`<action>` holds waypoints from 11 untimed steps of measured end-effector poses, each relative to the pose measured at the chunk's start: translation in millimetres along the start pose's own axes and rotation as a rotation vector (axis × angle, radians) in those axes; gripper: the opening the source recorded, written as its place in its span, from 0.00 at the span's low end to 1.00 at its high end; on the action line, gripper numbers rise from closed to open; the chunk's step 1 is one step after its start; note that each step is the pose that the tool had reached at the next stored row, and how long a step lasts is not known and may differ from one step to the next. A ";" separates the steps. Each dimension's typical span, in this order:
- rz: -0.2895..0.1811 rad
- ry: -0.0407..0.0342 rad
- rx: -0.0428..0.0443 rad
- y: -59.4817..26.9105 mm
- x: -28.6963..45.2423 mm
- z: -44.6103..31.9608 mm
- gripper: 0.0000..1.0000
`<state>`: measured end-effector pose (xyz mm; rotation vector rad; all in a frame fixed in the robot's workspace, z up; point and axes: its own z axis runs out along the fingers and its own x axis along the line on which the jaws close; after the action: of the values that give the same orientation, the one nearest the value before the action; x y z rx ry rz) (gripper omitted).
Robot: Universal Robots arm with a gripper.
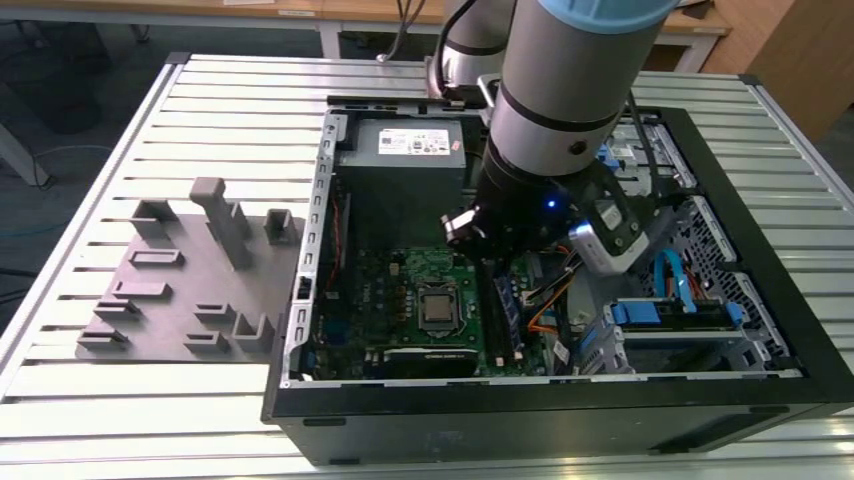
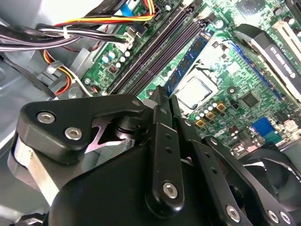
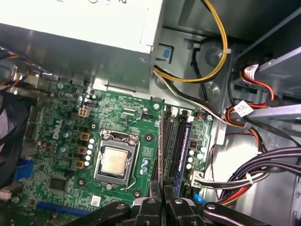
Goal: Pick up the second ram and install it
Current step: 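Insert the second ram into the second slot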
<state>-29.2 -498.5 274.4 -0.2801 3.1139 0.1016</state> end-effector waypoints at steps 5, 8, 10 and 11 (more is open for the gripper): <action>0.034 -0.0022 0.0006 0.0 0.0 0.0 0.11; 0.054 -0.0034 0.0011 0.0 0.0 0.0 0.11; 0.066 -0.0042 0.0013 0.0 0.0 0.0 0.11; 0.072 -0.0046 0.0013 0.0 0.0 0.0 0.11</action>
<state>-29.2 -498.5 274.3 -0.1675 3.1196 0.1007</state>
